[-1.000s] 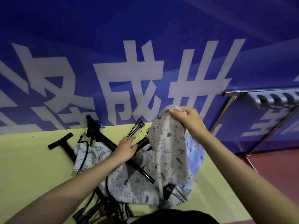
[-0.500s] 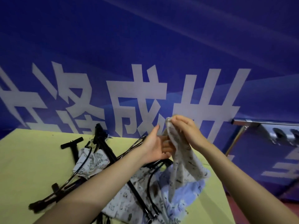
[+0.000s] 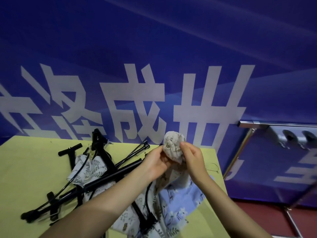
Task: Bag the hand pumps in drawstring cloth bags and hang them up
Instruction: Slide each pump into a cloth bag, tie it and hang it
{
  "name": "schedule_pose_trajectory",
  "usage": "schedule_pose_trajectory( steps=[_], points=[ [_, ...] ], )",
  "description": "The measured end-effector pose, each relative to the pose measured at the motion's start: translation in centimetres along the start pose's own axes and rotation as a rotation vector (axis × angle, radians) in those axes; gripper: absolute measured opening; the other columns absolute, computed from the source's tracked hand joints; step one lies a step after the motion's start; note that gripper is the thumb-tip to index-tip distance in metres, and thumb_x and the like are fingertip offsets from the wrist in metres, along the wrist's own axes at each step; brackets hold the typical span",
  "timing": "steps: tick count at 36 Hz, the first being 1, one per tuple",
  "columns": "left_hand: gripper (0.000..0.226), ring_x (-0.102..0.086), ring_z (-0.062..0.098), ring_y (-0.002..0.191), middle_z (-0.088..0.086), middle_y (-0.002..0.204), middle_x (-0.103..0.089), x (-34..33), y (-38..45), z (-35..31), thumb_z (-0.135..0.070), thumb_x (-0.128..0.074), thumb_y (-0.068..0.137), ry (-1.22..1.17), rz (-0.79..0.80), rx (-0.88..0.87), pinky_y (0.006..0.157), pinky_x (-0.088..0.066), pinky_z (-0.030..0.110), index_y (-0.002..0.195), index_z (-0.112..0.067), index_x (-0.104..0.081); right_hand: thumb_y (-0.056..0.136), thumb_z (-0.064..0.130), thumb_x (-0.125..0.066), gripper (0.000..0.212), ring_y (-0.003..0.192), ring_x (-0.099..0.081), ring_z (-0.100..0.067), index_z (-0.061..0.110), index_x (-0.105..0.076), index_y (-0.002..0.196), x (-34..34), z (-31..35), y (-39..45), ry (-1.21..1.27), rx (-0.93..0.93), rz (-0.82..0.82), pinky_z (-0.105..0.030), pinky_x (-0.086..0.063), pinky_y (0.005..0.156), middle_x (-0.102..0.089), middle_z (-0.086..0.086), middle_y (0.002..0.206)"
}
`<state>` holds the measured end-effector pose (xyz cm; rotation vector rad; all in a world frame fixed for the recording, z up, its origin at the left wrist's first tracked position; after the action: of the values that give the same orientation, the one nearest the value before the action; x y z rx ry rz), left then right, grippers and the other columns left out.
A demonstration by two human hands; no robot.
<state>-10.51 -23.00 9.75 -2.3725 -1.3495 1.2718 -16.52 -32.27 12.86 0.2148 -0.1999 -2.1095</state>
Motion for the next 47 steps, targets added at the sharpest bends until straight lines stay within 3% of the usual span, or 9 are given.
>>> schedule_pose_trajectory(
  steps=[7, 11, 14, 17, 24, 30, 37, 43, 47],
  points=[
    [0.043, -0.058, 0.039, 0.112, 0.032, 0.118, -0.062, -0.5, -0.9, -0.4, -0.014, -0.028, 0.099, -0.096, 0.072, 0.082, 0.092, -0.046, 0.049, 0.12, 0.01, -0.058, 0.08, 0.037, -0.055, 0.045, 0.059, -0.037, -0.01, -0.001, -0.041, 0.06, 0.6, -2.0, -0.3, -0.076, -0.088, -0.015, -0.027, -0.032, 0.056, -0.037, -0.011, 0.057],
    [0.055, -0.054, 0.037, 0.124, 0.027, 0.129, -0.057, -0.1, -1.1, -0.8, -0.036, -0.036, 0.101, 0.009, 0.146, 0.086, 0.11, -0.036, 0.047, 0.131, 0.006, -0.053, 0.086, 0.02, -0.058, 0.023, 0.061, -0.046, -0.011, 0.004, -0.057, 0.07, 1.2, -3.9, -0.9, -0.152, -0.107, 0.031, -0.022, -0.039, 0.059, -0.052, 0.001, 0.064],
    [0.053, -0.057, 0.034, 0.121, 0.024, 0.129, -0.059, 0.3, -1.7, -0.8, -0.038, -0.049, 0.096, 0.168, 0.208, 0.034, 0.109, -0.039, 0.046, 0.129, 0.003, -0.055, 0.088, 0.017, -0.065, 0.006, 0.061, -0.051, -0.011, 0.016, -0.06, 0.086, 2.5, -6.3, -0.7, -0.24, -0.172, -0.04, -0.031, -0.047, 0.061, -0.055, 0.006, 0.066],
    [0.051, -0.06, 0.036, 0.116, 0.026, 0.124, -0.061, 1.0, -1.9, -1.1, -0.019, -0.065, 0.085, 0.274, 0.188, -0.062, 0.101, -0.048, 0.043, 0.129, 0.005, -0.054, 0.083, 0.029, -0.07, 0.021, 0.07, -0.059, -0.018, 0.025, -0.056, 0.098, 2.9, -8.5, -0.4, -0.432, -0.249, -0.017, -0.043, -0.053, 0.068, -0.058, 0.0, 0.076],
    [0.031, -0.066, 0.031, 0.103, 0.023, 0.115, -0.067, 3.7, -1.9, -2.4, -0.011, -0.06, 0.092, 0.372, 0.028, -0.204, 0.09, -0.052, 0.038, 0.12, 0.001, -0.06, 0.086, 0.037, -0.067, 0.031, 0.065, -0.046, -0.016, 0.015, -0.048, 0.097, 2.2, -9.9, -1.3, -0.809, -0.258, 0.082, -0.031, -0.035, 0.055, -0.05, 0.003, 0.075],
    [0.024, -0.071, 0.02, 0.088, 0.014, 0.102, -0.073, 5.4, -2.3, -3.4, -0.022, -0.055, 0.096, 0.413, -0.025, -0.232, 0.074, -0.058, 0.027, 0.108, -0.006, -0.069, 0.084, 0.035, -0.072, 0.032, 0.076, -0.049, -0.013, 0.022, -0.05, 0.103, 1.9, -8.2, -0.9, -0.639, -0.064, -0.069, -0.023, -0.04, 0.062, -0.049, 0.006, 0.087],
    [0.034, -0.068, 0.027, 0.102, 0.015, 0.107, -0.072, 6.2, -2.2, -4.7, -0.03, -0.055, 0.096, 0.442, -0.062, -0.202, 0.096, -0.051, 0.039, 0.114, -0.003, -0.066, 0.091, 0.018, -0.064, 0.012, 0.106, -0.054, -0.015, 0.027, -0.066, 0.099, -0.7, -8.8, 1.0, -0.617, -0.113, 0.216, -0.026, -0.042, 0.085, -0.059, 0.012, 0.102],
    [0.039, -0.066, 0.028, 0.108, 0.016, 0.113, -0.07, 6.6, -2.0, -5.0, -0.034, -0.053, 0.097, 0.441, -0.053, -0.172, 0.102, -0.047, 0.042, 0.119, -0.004, -0.065, 0.084, 0.032, -0.071, 0.041, 0.11, -0.05, -0.008, 0.023, -0.055, 0.121, -1.6, -7.7, 1.3, -0.62, -0.096, 0.052, -0.021, -0.039, 0.086, -0.054, 0.013, 0.111],
    [0.039, -0.068, 0.03, 0.103, 0.017, 0.106, -0.072, 7.3, -2.0, -5.5, -0.035, -0.056, 0.095, 0.485, -0.118, -0.216, 0.102, -0.047, 0.045, 0.111, -0.002, -0.069, 0.079, 0.042, -0.073, 0.05, 0.11, -0.043, -0.011, 0.021, -0.055, 0.121, -2.8, -4.9, 0.9, -0.765, 0.24, 0.01, -0.021, -0.035, 0.089, -0.051, 0.007, 0.115]
  ],
)
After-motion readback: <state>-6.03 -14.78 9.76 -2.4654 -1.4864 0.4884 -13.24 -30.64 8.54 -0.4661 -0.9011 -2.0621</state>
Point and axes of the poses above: each hand's wrist, its own y-axis towards the middle knuckle, its own x-axis out of the back of the hand, z = x × y, the point moved 6 cm from there along y, towards the middle knuckle
